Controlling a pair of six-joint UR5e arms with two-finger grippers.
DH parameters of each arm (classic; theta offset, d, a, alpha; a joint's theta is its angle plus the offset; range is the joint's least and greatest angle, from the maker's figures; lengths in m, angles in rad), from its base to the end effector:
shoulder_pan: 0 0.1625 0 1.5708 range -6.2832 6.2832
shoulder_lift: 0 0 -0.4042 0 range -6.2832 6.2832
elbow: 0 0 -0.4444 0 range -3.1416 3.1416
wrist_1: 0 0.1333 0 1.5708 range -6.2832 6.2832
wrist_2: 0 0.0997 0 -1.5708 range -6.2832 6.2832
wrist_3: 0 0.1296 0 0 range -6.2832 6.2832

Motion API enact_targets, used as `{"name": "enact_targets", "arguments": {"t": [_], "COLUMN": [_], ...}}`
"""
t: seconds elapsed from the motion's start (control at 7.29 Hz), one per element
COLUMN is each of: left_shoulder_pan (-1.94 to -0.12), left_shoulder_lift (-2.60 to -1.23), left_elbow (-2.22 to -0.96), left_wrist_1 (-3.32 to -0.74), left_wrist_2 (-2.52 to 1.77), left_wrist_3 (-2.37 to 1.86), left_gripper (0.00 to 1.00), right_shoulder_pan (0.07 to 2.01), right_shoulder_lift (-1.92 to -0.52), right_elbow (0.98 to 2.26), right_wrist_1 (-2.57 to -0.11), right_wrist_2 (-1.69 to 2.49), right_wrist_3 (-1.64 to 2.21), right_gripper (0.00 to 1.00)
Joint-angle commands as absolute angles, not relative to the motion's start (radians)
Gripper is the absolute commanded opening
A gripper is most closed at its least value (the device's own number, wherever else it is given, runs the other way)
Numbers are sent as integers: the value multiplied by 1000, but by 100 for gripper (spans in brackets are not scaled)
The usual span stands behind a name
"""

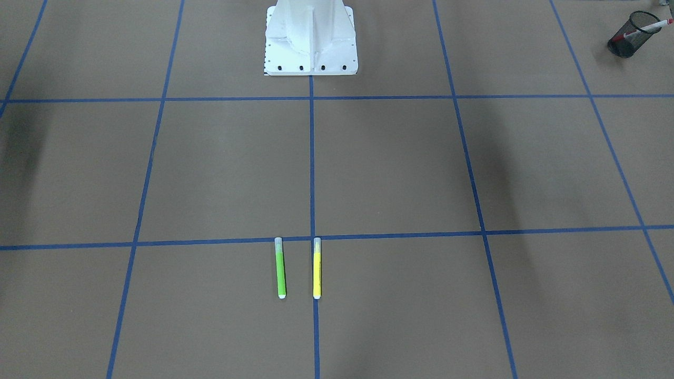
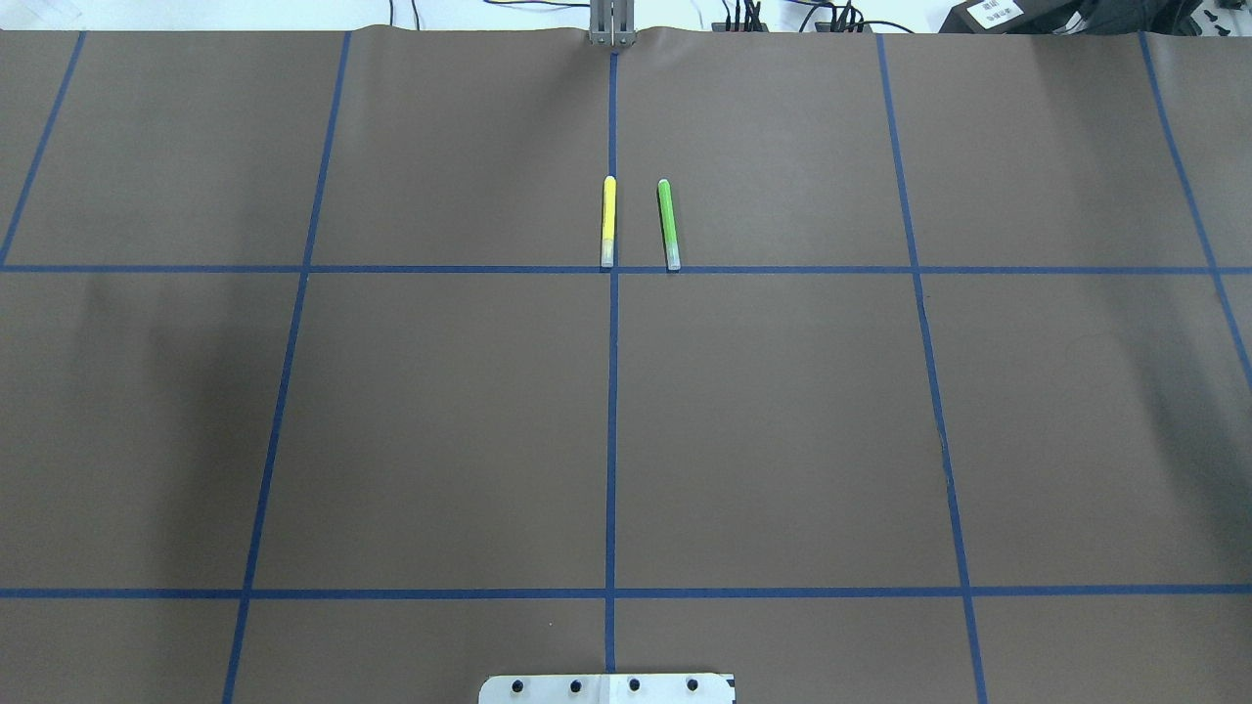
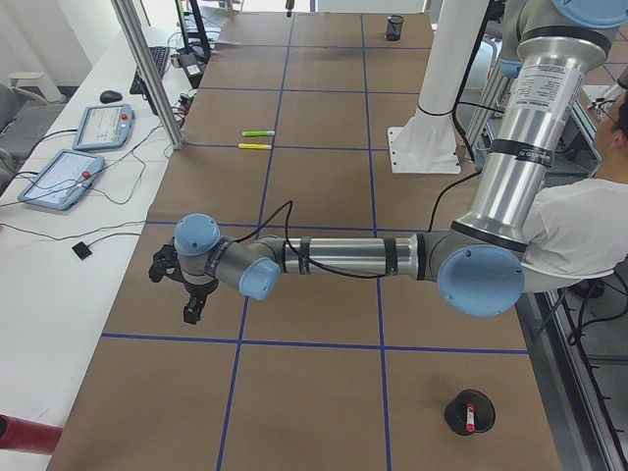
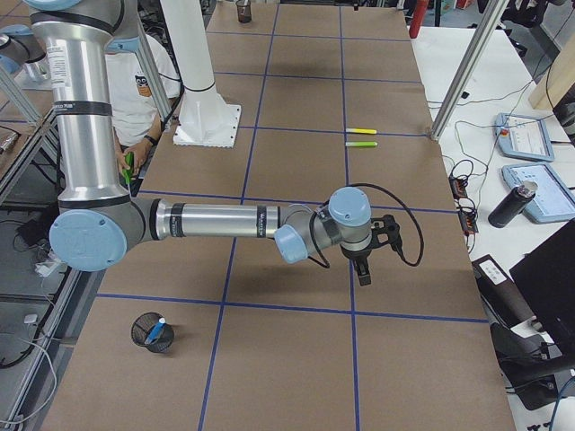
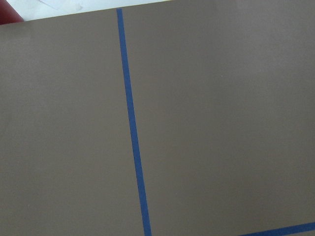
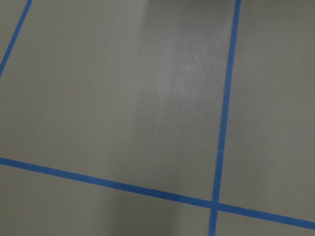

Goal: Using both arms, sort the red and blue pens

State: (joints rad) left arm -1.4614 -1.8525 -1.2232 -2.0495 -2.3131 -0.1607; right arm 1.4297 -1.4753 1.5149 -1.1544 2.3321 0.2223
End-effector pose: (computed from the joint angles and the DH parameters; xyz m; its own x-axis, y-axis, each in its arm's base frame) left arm 0.0294 -0.6863 0.6275 0.7098 0.1998 -0.6754 0.0137 0.9548 0.2969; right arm -0.0428 -0.6135 0.5876 0.6853 -0.1967 0.7012 -0.0254 0.9558 0.2930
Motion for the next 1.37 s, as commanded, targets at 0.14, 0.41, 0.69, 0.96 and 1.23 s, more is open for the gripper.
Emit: {"name": "enact_targets", "arguments": {"t": [0.14, 0.41, 0.69, 0.96, 1.23], "left_shoulder_pan": [-1434, -1434, -1454, -1460, -1468], "left_shoulder_lift": [-1916, -1917, -1864, -1725, -1610], "left_elbow": [-1091, -1103, -1179, -1357, -1488], "left_wrist_1": [-1935, -1820, -1778, -1772, -1773], "left_wrist_2": [-2315, -2341, -2450, -2448, -2434], "left_wrist_3": [-106, -107, -91, -45, -44], "left_gripper": [100, 100, 100, 100, 100], "right_shoulder_pan": [1318, 1316, 1333, 1358, 1370], "right_shoulder_lift": [-1355, -1356, -1377, -1420, -1460], "right_elbow": [1502, 1511, 1514, 1534, 1590], "right_wrist_1": [-1358, -1397, -1397, -1397, -1455], "right_wrist_2": [2284, 2299, 2351, 2361, 2359], "right_wrist_3": [207, 206, 206, 206, 206], "right_gripper": [100, 100, 100, 100, 100]}}
